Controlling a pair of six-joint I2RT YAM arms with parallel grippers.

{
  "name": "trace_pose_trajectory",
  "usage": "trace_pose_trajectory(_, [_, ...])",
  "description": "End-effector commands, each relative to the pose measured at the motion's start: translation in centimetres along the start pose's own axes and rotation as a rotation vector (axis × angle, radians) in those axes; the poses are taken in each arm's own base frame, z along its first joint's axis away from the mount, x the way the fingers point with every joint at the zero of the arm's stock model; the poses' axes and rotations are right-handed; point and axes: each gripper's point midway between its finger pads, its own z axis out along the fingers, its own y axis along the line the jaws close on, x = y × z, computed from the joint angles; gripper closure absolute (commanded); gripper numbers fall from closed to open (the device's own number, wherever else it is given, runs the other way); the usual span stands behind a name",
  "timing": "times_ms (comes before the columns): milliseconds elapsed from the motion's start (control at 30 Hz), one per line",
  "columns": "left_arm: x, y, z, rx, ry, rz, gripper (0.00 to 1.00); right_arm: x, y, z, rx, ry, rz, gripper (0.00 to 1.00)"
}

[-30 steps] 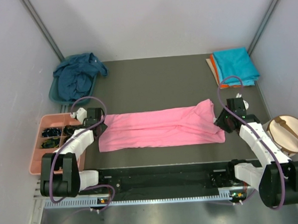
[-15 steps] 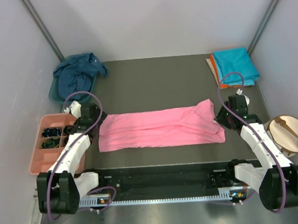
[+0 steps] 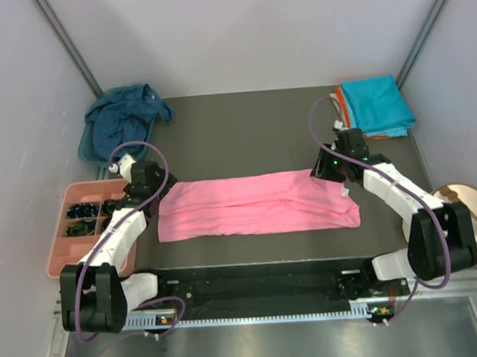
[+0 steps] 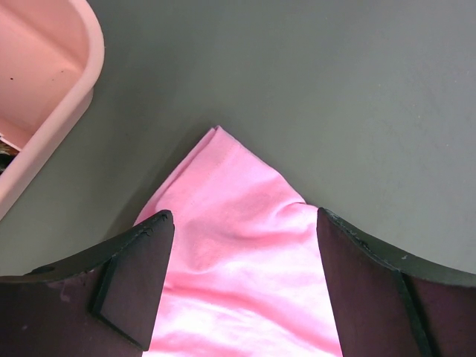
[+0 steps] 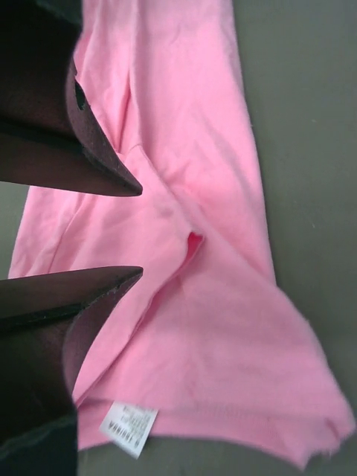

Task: Fold and stack the t-shirts
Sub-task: Fold the other side of the tshirt into a rectangle

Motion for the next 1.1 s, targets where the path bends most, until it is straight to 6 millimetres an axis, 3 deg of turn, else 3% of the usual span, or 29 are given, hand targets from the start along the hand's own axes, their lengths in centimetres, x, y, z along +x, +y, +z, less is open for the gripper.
trace_pose_trajectory(0, [-1.4,-1.4,-0.1,0.05,-0.047,0.006,0.18,-1.4,3.0,2.0,-0.048,-0.02,-0.094,0.57])
trace_pose_trajectory(233, [-1.3,-1.1,-0.2,0.038,-0.046,0.019,0.18,-1.1,2.1,4.2,-0.005,0.006,-0.087,0.58])
trace_pose_trajectory(967, [-0.9,-0.8,0.2,0.022,-0.035,0.024,0.18,-1.2,2.5,6.2,-0.016,0.037,-0.101,0.62])
trace_pose_trajectory(1067, [-0.8,-0.5,0.2,0.016,-0.032,0.025,0.18,-1.0,2.6,6.2,-0.021,0.043,-0.102,0.67])
